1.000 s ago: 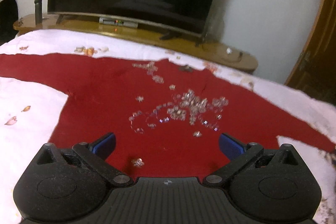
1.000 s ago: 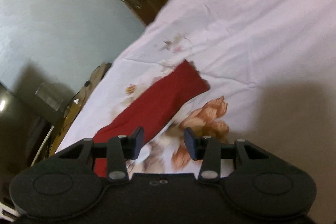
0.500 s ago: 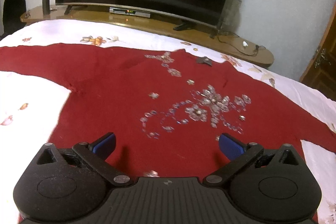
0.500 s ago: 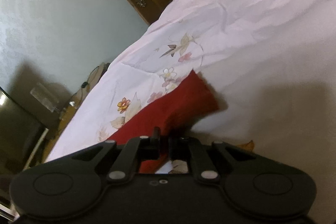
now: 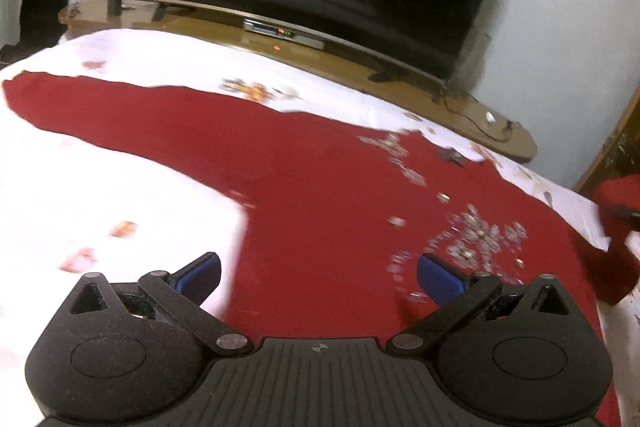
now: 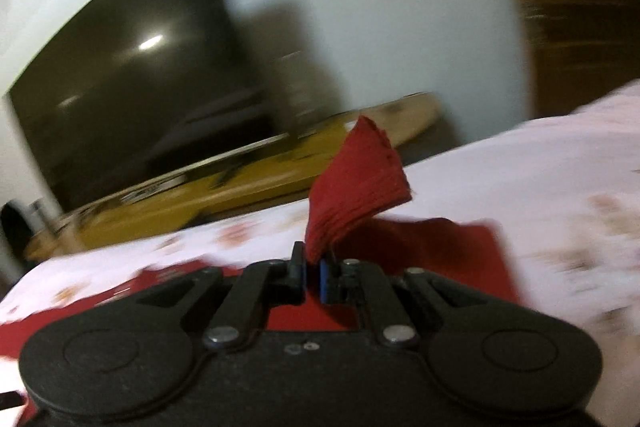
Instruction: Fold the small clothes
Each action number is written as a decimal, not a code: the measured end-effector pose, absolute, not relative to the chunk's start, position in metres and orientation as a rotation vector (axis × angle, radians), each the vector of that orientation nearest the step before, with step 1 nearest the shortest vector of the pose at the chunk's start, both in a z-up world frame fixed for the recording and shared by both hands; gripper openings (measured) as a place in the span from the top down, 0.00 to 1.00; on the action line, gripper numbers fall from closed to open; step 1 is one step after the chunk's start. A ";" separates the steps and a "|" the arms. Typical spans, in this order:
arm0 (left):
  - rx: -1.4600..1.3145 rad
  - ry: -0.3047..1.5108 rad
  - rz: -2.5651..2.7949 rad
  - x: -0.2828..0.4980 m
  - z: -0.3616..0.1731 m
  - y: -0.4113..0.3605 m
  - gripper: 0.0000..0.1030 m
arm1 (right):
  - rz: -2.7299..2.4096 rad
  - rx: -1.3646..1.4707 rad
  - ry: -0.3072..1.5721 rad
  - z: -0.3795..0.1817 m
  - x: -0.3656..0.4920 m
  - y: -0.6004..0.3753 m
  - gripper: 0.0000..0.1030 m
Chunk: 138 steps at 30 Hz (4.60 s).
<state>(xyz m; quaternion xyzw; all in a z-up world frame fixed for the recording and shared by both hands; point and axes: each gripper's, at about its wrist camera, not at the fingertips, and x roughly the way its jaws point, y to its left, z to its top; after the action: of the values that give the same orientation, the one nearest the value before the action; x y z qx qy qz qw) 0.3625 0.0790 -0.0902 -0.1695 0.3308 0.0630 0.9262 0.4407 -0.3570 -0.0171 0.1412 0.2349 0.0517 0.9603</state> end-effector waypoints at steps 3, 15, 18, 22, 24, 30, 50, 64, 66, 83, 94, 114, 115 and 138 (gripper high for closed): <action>-0.397 0.664 0.118 0.358 -0.088 0.108 0.00 | 0.214 0.250 0.527 -0.031 0.456 -0.281 0.93; -0.585 0.704 -0.209 0.445 -0.108 0.085 0.00 | 0.228 0.174 0.587 -0.055 0.413 -0.233 0.58; -0.633 0.720 -0.300 0.486 -0.117 0.050 0.01 | 0.132 0.229 0.597 -0.047 0.391 -0.273 0.58; -0.632 0.844 -0.315 0.528 -0.139 0.010 0.36 | 0.041 0.269 0.572 -0.034 0.358 -0.315 0.57; -0.582 0.834 -0.294 0.535 -0.140 -0.005 0.36 | 0.011 0.282 0.565 -0.034 0.344 -0.336 0.57; -0.512 0.826 -0.293 0.550 -0.137 -0.020 0.95 | -0.068 0.334 0.574 -0.048 0.332 -0.366 0.57; -0.352 0.754 -0.190 0.524 -0.100 0.103 0.95 | -0.049 0.448 0.590 -0.061 0.396 -0.386 0.60; -0.338 0.737 -0.131 0.524 -0.122 0.105 0.94 | 0.021 0.380 0.644 -0.070 0.437 -0.387 0.70; -0.306 0.651 -0.069 0.517 -0.108 0.106 0.94 | 0.027 0.381 0.612 -0.062 0.440 -0.391 0.72; -0.121 0.646 -0.145 0.546 -0.118 0.067 0.94 | 0.051 0.209 0.612 -0.048 0.509 -0.393 0.93; -0.127 0.656 -0.156 0.528 -0.113 0.056 0.93 | 0.102 0.158 0.593 -0.066 0.488 -0.375 0.84; -0.609 0.505 0.397 0.377 -0.110 0.361 0.38 | -0.021 0.275 0.660 -0.196 0.459 -0.368 0.51; -0.664 0.491 0.443 0.374 -0.114 0.386 0.38 | -0.037 0.284 0.666 -0.201 0.458 -0.367 0.51; -0.875 0.514 0.449 0.414 -0.146 0.492 0.95 | -0.037 0.172 0.625 -0.176 0.475 -0.266 0.53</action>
<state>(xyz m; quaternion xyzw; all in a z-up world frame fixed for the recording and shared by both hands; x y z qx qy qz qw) 0.4137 0.4919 -0.1455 -0.4155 0.2439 0.2130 0.8500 0.4753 -0.2664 -0.1764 0.0844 0.3070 -0.0180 0.9478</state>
